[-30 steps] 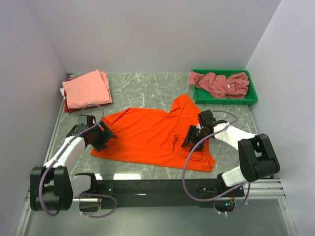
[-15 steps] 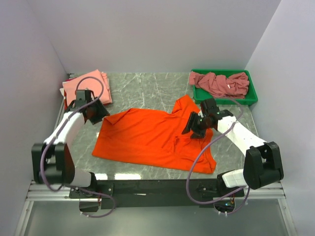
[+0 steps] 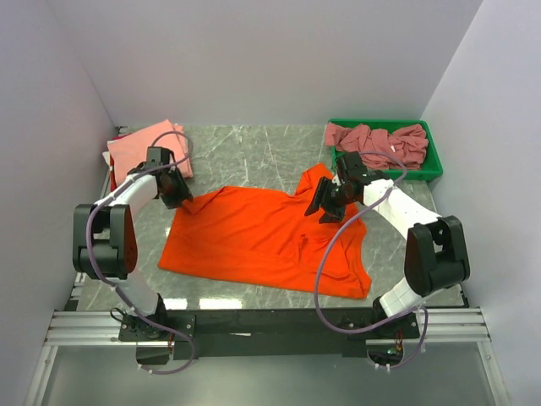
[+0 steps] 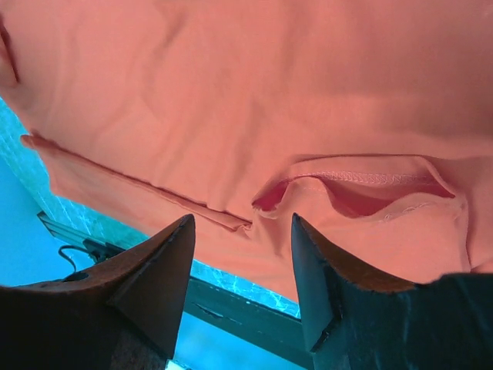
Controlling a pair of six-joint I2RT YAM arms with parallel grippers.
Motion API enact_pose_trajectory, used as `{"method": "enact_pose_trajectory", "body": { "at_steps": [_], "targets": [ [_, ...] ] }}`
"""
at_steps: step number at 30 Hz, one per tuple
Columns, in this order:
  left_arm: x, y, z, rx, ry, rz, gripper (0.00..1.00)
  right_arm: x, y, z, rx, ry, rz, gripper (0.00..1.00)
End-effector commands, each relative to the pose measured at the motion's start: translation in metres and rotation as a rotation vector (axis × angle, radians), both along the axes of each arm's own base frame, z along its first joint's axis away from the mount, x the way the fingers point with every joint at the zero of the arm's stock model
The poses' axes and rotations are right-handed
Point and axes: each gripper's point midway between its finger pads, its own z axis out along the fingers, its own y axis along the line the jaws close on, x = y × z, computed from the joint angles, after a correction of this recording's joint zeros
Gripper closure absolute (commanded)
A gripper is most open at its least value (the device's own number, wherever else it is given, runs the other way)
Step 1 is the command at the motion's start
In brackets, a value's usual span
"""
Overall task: Fold and stack the t-shirts
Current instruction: Fold the tshirt
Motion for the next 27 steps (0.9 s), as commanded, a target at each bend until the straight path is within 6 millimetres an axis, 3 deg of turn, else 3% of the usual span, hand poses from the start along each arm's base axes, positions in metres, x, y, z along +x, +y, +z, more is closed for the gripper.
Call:
{"method": "enact_pose_trajectory", "body": {
  "at_steps": [1,5,15,27],
  "targets": [
    [0.013,-0.013,0.009,0.009,-0.041,-0.057,0.55,0.008,0.008,0.010,0.024,-0.033,0.026,0.40],
    [0.012,-0.024,0.001,0.016,-0.019,-0.082,0.54,0.002,0.005,0.006,0.018,-0.025,0.022,0.40],
    [0.002,-0.015,-0.004,0.073,0.008,-0.049,0.54,-0.009,0.002,0.002,0.019,-0.019,0.009,0.40],
    [0.002,-0.018,-0.022,0.080,0.044,-0.069,0.55,-0.005,0.002,0.009,0.030,-0.038,-0.003,0.40]
  ]
}}
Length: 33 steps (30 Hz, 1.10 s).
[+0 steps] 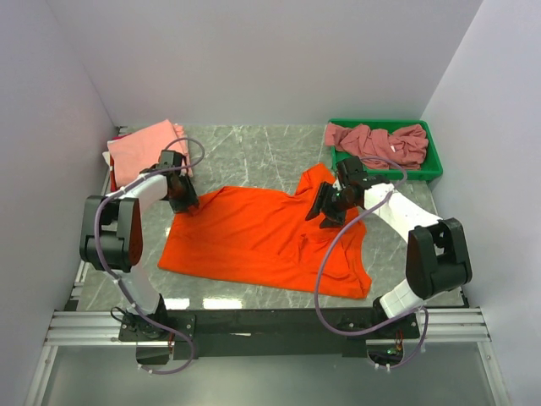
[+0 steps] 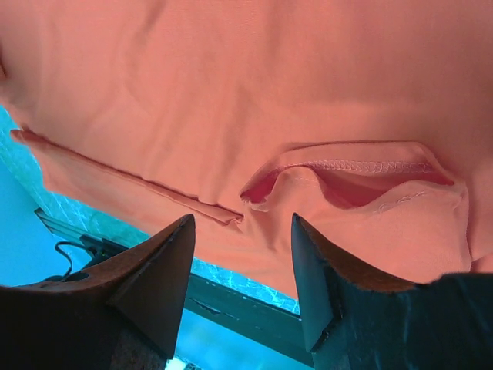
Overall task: Fold and stack the t-shirts
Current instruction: Fold the tshirt
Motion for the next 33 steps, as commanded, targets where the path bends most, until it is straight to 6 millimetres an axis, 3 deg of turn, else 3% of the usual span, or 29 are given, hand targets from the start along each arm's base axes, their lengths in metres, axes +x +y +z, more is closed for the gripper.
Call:
{"method": "enact_pose_trajectory", "body": {
  "at_steps": [1,9,19,21,22,23,25,29,33],
  "targets": [
    [0.008,0.000,-0.001,0.019,-0.016,-0.018,0.55,0.006,0.004,0.019,0.023,-0.063,0.002,0.40],
    [0.005,-0.006,-0.006,0.022,-0.004,-0.031,0.61,0.005,0.003,0.022,0.026,-0.075,-0.005,0.40],
    [0.002,-0.007,-0.003,0.023,-0.003,-0.039,0.96,0.022,0.004,0.036,-0.003,-0.113,0.024,0.40],
    [0.003,-0.008,0.001,0.023,-0.011,-0.039,0.99,0.039,0.002,0.046,-0.033,-0.149,0.032,0.40],
    [0.005,-0.007,0.006,0.020,-0.021,-0.034,0.99,0.043,0.001,0.040,-0.056,-0.126,0.036,0.40],
    [0.006,-0.008,0.010,0.019,-0.024,-0.031,0.99,0.059,0.000,0.052,-0.076,-0.169,0.026,0.40],
    [0.008,-0.008,0.021,0.013,-0.049,-0.024,0.99,0.083,-0.001,0.056,-0.119,-0.187,0.027,0.40],
    [0.013,-0.011,0.040,-0.010,-0.084,-0.019,0.99,0.125,-0.012,0.048,-0.241,-0.215,-0.011,0.41],
    [0.013,-0.010,0.044,-0.035,-0.084,-0.006,0.99,0.165,-0.030,0.036,-0.381,-0.259,-0.069,0.41]
  ]
}}
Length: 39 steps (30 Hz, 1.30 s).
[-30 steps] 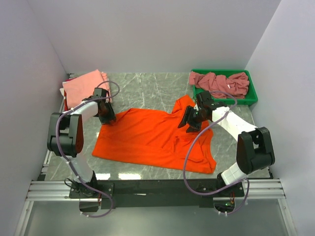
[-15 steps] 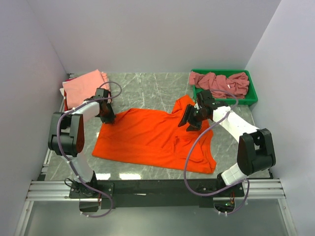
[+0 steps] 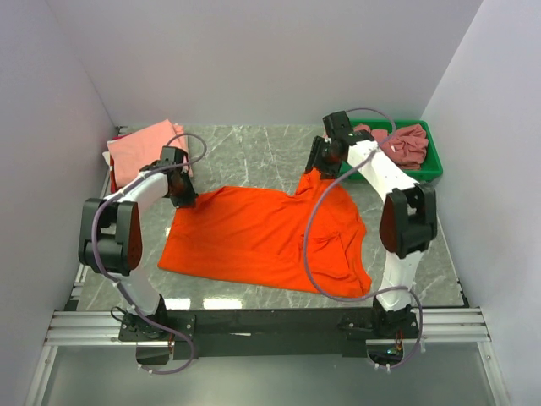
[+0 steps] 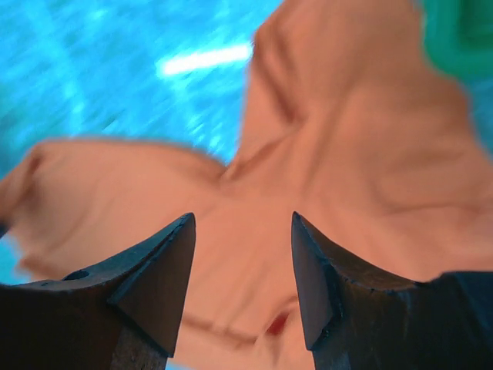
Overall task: Fold and stack the t-shirts
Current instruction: Fold the tshirt
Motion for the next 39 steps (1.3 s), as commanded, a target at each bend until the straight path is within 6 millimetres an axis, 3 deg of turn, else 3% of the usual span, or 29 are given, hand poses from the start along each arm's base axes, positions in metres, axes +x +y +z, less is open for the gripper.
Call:
{"method": "enact_pose_trajectory", "body": {
  "at_steps": [1,8,9,16,21,39],
  "targets": [
    [0.011,0.002,0.030,-0.044,-0.068,0.034,1.00,0.032,-0.025,-0.009,-0.171,-0.041,-0.063,0.41],
    [0.007,0.027,0.030,-0.072,-0.069,0.095,0.99,0.080,-0.035,-0.024,-0.268,-0.083,-0.109,0.41],
    [0.008,0.038,0.031,-0.072,-0.070,0.122,0.99,0.084,-0.034,-0.026,-0.266,-0.086,-0.116,0.41],
    [0.006,0.050,0.037,-0.068,-0.065,0.110,1.00,0.115,-0.027,-0.052,-0.266,-0.082,-0.135,0.41],
    [0.007,0.058,0.039,-0.078,-0.065,0.119,1.00,0.121,-0.028,-0.067,-0.277,-0.064,-0.156,0.42],
    [0.003,0.056,0.037,-0.099,-0.060,0.113,1.00,0.123,-0.029,-0.101,-0.300,-0.027,-0.135,0.42]
  ]
}}
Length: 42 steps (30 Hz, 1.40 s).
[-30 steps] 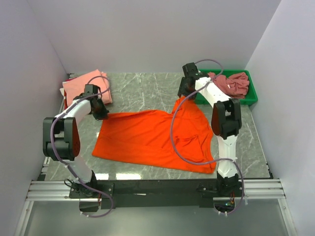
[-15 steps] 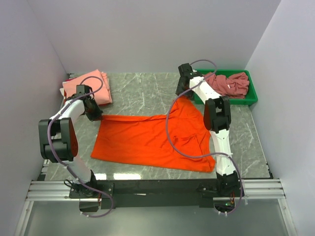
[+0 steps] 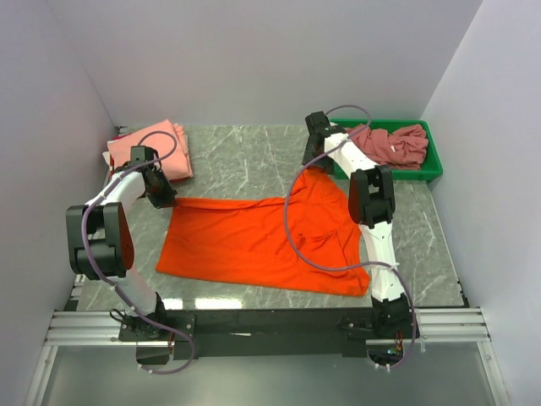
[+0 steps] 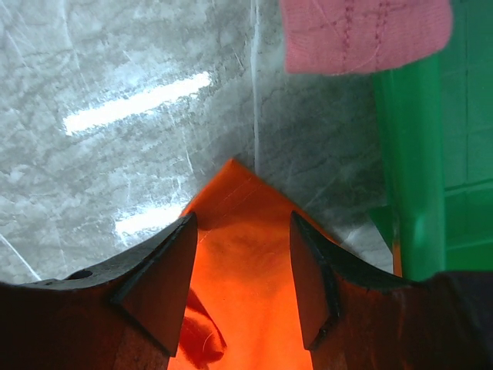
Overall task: Fold and stack the t-shirts
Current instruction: Fold the tshirt
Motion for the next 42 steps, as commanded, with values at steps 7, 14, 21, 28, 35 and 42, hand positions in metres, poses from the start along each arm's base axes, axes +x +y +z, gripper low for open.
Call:
{"method": "enact_pose_trajectory", "body": {
  "at_steps": [7,14,21,28,35,42],
  "targets": [
    [0.004,-0.001,0.021,0.000,-0.054,-0.026,0.99,0.026,0.002,0.011,0.009,-0.082,0.021,0.42],
    [0.002,0.000,0.016,0.001,-0.038,-0.024,1.00,0.035,-0.002,0.015,0.015,-0.102,0.039,0.41],
    [0.001,0.000,0.013,0.000,-0.026,-0.022,0.99,0.032,-0.006,0.003,-0.005,-0.068,0.053,0.41],
    [0.005,-0.002,0.012,-0.009,-0.023,-0.023,0.99,0.023,-0.009,-0.005,-0.018,-0.033,0.067,0.60],
    [0.008,-0.002,0.012,-0.013,-0.023,-0.020,0.99,0.013,-0.001,-0.009,0.030,-0.007,0.081,0.80],
    [0.019,-0.006,0.010,-0.042,-0.037,-0.039,0.99,0.013,-0.005,0.024,0.038,-0.054,0.046,1.00]
  ]
}}
